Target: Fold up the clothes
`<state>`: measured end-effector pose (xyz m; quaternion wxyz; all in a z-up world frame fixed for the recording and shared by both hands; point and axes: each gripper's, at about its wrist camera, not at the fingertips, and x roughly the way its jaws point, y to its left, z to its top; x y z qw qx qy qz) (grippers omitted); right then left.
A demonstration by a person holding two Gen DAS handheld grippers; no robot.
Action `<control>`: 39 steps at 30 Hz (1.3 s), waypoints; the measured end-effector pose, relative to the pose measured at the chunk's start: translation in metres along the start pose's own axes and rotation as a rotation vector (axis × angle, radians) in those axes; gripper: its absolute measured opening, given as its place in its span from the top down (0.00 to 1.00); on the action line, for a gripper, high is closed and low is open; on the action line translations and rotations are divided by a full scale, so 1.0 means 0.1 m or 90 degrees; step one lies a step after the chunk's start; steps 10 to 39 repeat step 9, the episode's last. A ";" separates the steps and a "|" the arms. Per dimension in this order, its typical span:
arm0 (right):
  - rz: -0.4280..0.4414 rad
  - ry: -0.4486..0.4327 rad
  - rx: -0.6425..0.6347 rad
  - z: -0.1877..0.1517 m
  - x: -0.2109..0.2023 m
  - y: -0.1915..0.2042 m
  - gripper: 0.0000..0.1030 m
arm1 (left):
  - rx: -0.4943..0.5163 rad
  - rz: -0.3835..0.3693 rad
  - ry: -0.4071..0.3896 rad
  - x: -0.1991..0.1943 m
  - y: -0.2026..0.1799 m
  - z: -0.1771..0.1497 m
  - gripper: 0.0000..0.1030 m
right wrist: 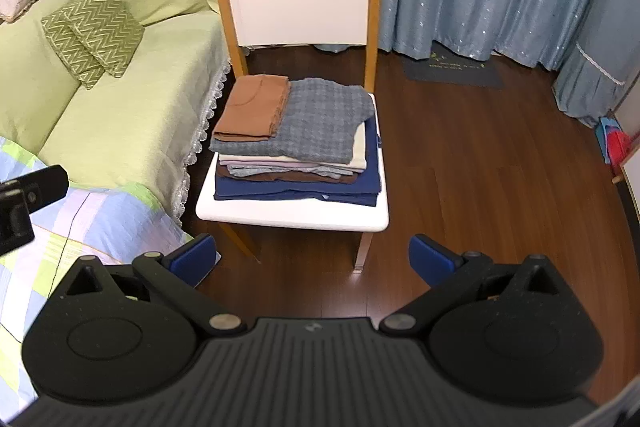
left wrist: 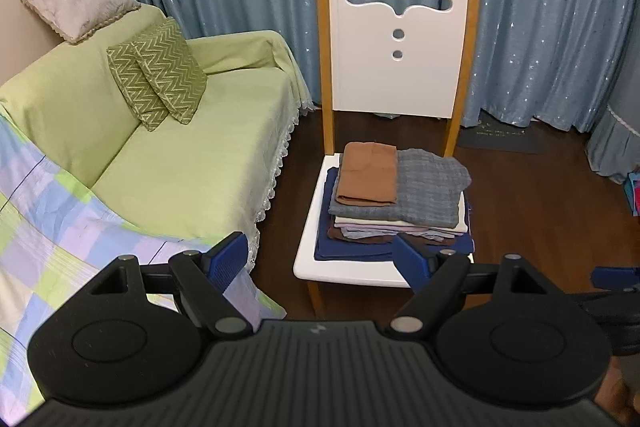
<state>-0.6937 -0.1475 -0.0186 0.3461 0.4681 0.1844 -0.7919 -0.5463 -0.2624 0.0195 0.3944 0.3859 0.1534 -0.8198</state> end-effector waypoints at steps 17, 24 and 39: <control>-0.020 0.008 0.020 -0.08 -0.02 -0.02 0.01 | 0.028 -0.026 0.004 0.05 -0.07 0.03 0.21; -0.020 0.008 0.020 -0.08 -0.02 -0.02 0.01 | 0.028 -0.026 0.004 0.05 -0.07 0.03 0.21; -0.020 0.008 0.020 -0.08 -0.02 -0.02 0.01 | 0.028 -0.026 0.004 0.05 -0.07 0.03 0.21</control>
